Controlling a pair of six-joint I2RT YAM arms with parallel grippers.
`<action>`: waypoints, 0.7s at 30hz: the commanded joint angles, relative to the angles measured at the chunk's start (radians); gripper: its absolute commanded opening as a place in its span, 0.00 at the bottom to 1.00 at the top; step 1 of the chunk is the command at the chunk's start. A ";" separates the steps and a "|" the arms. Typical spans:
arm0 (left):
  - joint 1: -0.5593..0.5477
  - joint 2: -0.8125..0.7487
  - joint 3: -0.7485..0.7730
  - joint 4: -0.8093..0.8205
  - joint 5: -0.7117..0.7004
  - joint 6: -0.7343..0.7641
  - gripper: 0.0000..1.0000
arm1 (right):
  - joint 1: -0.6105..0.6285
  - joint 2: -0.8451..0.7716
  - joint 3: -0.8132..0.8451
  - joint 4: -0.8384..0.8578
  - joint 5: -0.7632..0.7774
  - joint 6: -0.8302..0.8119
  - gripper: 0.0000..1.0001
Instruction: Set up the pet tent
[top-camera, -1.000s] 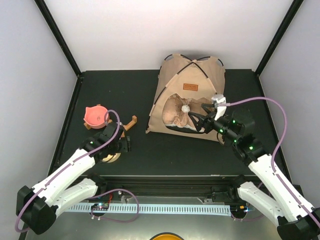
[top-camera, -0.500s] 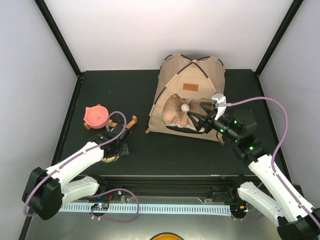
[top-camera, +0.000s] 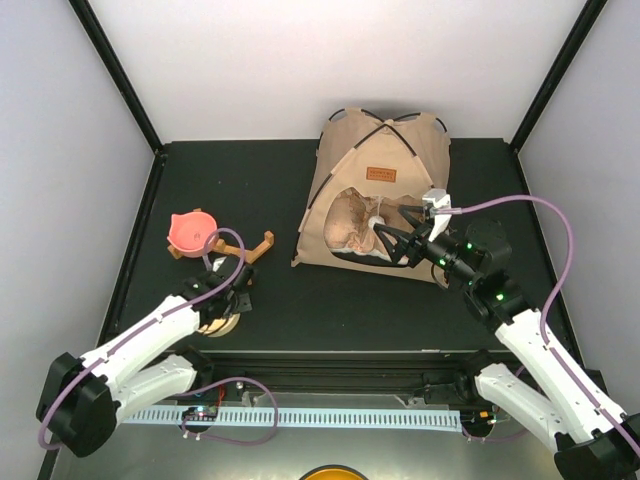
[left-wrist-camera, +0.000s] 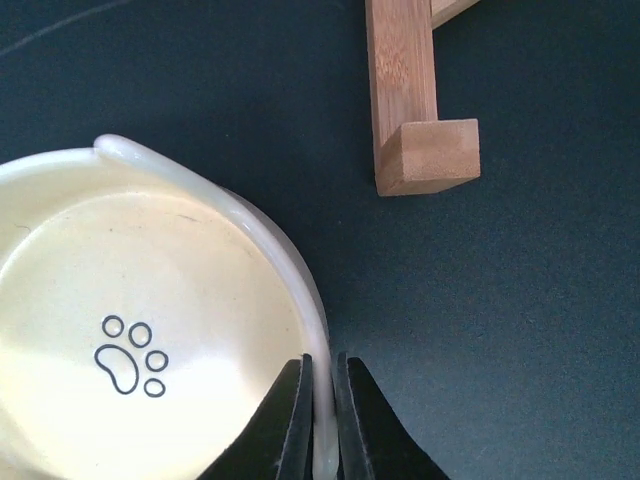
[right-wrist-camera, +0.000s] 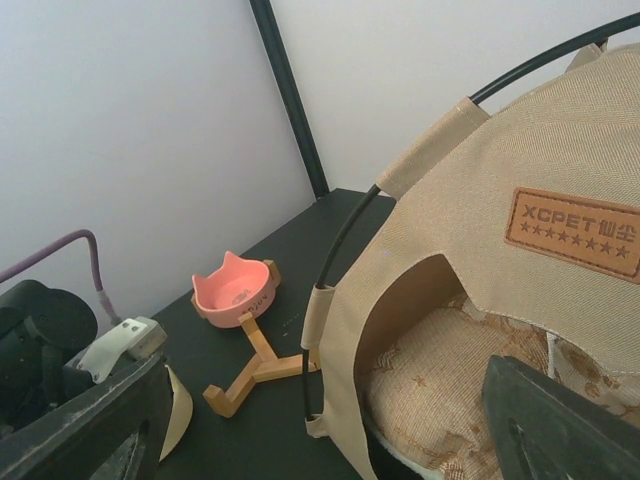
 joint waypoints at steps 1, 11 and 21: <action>-0.012 -0.047 0.067 -0.041 -0.067 -0.017 0.02 | 0.006 -0.015 -0.004 0.032 -0.007 0.008 0.87; -0.014 -0.091 0.340 -0.098 -0.126 0.170 0.02 | 0.006 -0.019 0.002 0.012 0.009 -0.024 0.87; -0.013 0.037 0.415 0.166 0.035 0.477 0.02 | 0.006 -0.044 -0.002 -0.016 0.017 -0.066 0.87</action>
